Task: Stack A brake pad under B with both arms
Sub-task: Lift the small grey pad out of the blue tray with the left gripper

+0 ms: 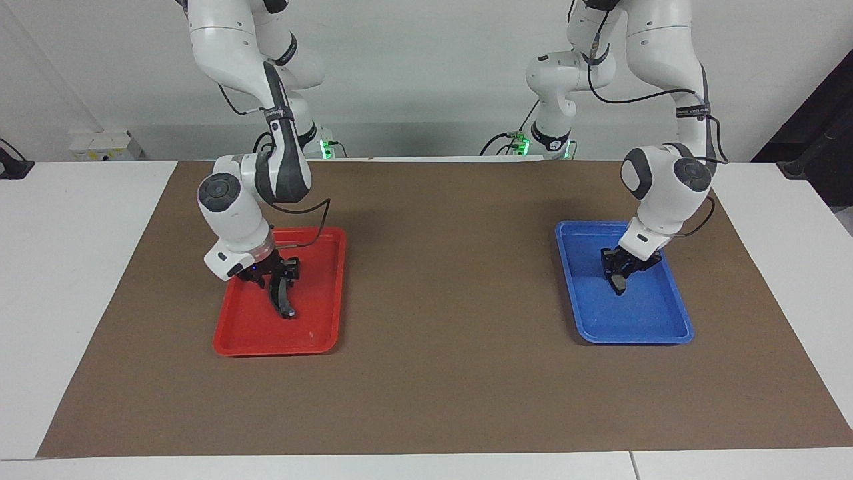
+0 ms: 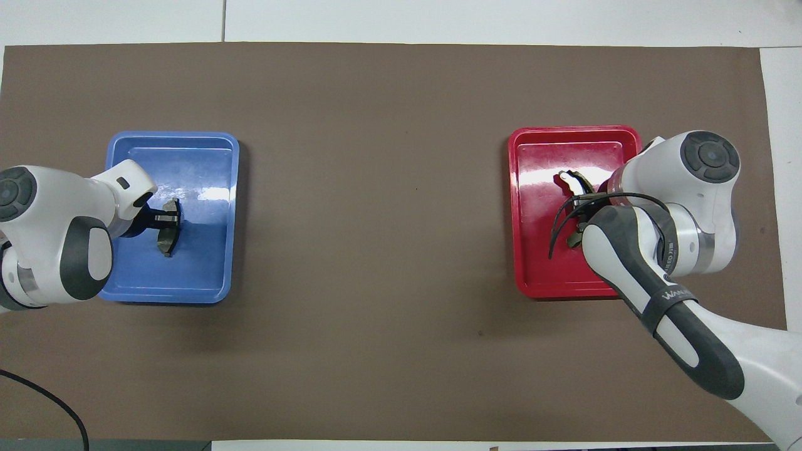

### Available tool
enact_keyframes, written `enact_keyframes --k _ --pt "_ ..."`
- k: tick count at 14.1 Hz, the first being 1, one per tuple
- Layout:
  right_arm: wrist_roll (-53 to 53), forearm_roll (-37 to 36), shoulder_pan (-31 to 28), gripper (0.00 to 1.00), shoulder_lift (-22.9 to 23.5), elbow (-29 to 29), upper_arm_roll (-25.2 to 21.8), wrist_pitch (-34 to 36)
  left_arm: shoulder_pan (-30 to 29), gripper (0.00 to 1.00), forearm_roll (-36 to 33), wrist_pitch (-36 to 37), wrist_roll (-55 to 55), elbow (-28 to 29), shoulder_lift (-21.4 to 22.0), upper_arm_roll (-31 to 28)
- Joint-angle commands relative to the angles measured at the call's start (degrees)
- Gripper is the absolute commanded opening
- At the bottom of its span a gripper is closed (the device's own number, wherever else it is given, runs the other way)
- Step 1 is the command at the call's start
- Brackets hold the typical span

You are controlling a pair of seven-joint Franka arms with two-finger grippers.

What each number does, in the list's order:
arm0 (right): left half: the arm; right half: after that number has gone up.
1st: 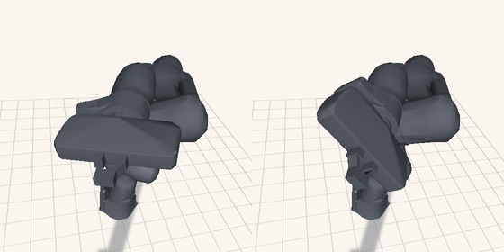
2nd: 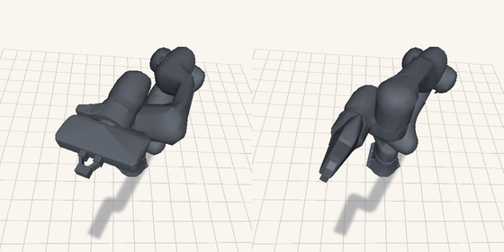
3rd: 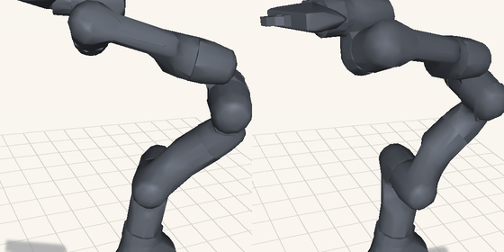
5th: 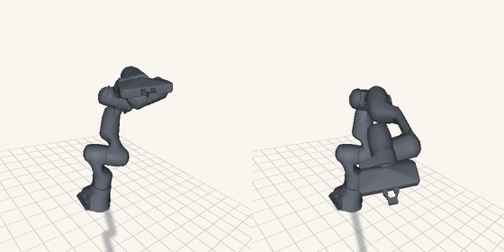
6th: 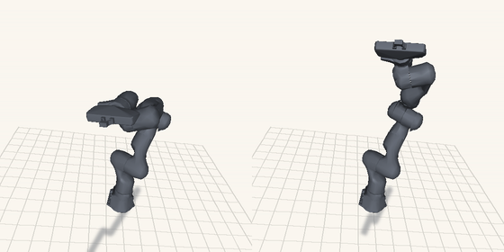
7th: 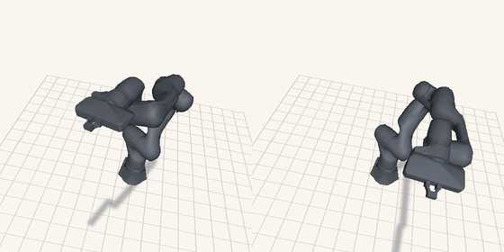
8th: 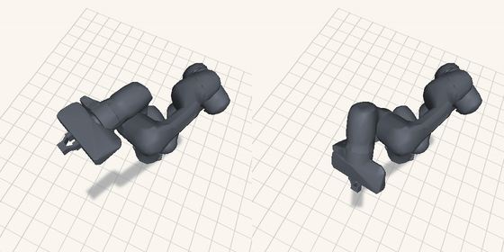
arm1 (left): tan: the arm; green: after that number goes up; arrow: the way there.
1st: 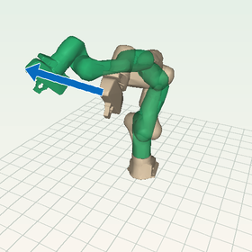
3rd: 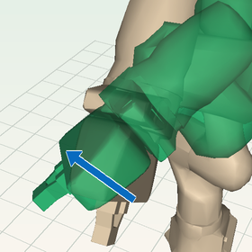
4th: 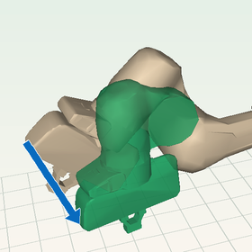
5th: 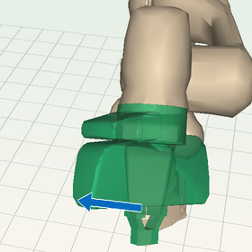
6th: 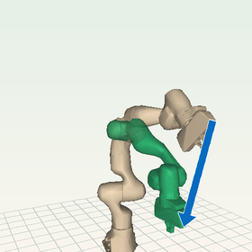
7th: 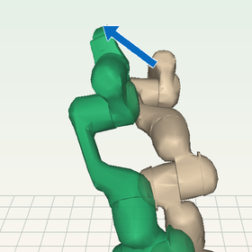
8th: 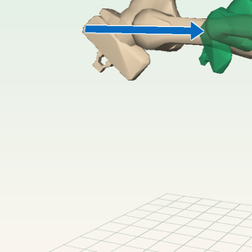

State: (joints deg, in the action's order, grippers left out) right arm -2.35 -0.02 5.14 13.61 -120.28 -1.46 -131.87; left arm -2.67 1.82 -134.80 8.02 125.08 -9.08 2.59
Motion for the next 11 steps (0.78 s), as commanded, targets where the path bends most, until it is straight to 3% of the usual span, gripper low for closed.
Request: enact_keyframes --k 1,4,7,9,11 --pt "1.6 0.7 -0.1 0.61 -0.1 -0.3 0.1 -0.6 0.6 0.01 -0.3 9.1 -2.0 -6.1 1.7 -0.2" --pt "1.6 0.7 -0.1 0.54 -0.1 -0.3 0.1 -0.3 2.2 0.01 -0.4 12.6 -10.6 -9.3 2.8 3.1" --pt "1.6 0.7 -0.1 0.45 -0.1 -0.3 0.1 -0.1 2.2 0.01 -3.2 12.2 -25.1 -11.9 2.8 11.8" --pt "1.6 0.7 -0.1 0.33 -0.1 -0.2 0.2 0.1 2.2 0.01 -3.7 11.6 -32.7 -14.0 2.1 17.7" --pt "1.7 0.7 -0.2 0.12 -0.1 -0.1 0.1 0.2 2.2 0.01 -3.8 11.5 -39.7 -15.5 1.8 23.4"
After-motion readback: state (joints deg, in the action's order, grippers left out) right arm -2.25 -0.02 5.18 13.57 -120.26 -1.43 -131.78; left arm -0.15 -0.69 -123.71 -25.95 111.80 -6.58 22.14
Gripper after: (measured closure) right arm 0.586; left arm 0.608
